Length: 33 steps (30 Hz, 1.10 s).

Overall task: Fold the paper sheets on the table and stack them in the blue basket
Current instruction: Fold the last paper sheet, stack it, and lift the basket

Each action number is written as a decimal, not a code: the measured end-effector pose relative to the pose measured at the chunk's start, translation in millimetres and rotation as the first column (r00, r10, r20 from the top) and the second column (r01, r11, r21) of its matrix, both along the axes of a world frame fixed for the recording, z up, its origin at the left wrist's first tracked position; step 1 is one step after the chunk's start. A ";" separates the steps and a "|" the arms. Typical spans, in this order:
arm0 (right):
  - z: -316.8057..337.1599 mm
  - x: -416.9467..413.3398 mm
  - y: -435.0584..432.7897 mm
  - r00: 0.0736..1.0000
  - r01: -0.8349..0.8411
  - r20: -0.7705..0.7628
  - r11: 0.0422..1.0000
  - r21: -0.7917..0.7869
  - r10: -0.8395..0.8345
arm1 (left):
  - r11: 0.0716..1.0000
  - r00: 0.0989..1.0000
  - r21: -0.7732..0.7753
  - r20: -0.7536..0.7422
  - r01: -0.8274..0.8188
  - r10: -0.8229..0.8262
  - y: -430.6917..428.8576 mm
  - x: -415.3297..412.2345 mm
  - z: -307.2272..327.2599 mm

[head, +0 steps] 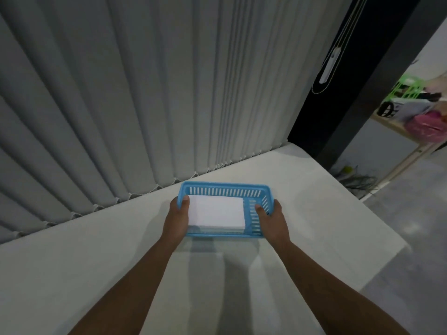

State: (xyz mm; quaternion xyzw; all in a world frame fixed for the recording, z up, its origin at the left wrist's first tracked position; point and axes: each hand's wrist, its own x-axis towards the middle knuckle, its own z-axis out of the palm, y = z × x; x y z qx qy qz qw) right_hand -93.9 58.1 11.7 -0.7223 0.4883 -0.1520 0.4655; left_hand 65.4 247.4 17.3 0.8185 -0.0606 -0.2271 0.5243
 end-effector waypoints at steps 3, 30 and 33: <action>5.2 3.1 -67.9 0.998 -0.050 -0.024 0.999 -0.013 0.050 | 0.999 0.998 -0.019 -0.039 -0.048 0.047 -57.3 -8.7 -3.4; -20.4 92.5 -340.1 0.927 -0.305 -0.183 0.941 0.145 0.329 | 0.921 0.876 -0.244 -0.452 -0.304 0.170 -264.1 6.0 -54.8; -19.9 89.6 -336.8 0.915 -0.318 -0.217 0.940 0.125 0.339 | 0.917 0.865 -0.237 -0.467 -0.321 0.183 -264.9 0.2 -54.4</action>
